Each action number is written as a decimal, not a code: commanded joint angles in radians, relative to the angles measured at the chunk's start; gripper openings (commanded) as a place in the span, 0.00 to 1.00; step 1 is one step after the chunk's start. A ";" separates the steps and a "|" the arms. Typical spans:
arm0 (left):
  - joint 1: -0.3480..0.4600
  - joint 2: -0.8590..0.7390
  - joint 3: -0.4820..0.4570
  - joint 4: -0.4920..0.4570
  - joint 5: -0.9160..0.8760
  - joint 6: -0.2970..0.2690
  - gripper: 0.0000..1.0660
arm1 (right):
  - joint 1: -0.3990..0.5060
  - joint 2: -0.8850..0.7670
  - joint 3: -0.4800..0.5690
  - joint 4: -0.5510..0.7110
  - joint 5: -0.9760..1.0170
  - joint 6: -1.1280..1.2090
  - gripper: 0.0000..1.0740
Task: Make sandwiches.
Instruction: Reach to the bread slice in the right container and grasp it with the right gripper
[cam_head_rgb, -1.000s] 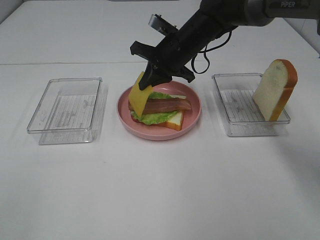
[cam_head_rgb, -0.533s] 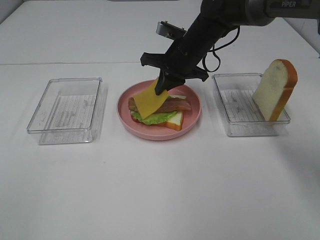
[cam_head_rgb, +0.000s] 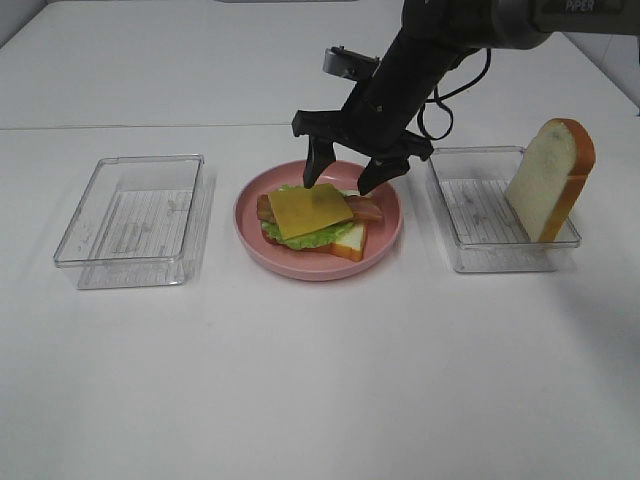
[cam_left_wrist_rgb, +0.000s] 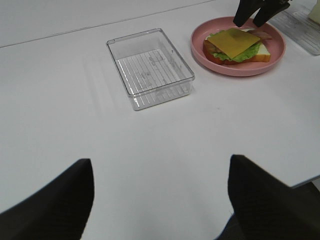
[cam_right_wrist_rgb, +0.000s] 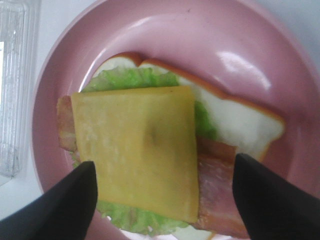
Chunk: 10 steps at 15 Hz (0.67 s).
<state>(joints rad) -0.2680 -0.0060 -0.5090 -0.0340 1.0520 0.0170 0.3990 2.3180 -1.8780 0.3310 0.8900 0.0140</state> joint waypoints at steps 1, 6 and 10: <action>0.001 -0.022 0.005 -0.002 -0.012 -0.002 0.67 | -0.004 -0.069 -0.003 -0.074 0.007 0.017 0.68; 0.001 -0.022 0.005 -0.002 -0.012 -0.002 0.67 | -0.041 -0.229 -0.003 -0.245 0.085 0.037 0.68; 0.001 -0.022 0.005 -0.002 -0.012 -0.002 0.67 | -0.187 -0.307 -0.003 -0.282 0.214 0.037 0.68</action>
<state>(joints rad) -0.2680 -0.0060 -0.5090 -0.0340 1.0520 0.0170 0.2150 2.0220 -1.8790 0.0550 1.0850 0.0450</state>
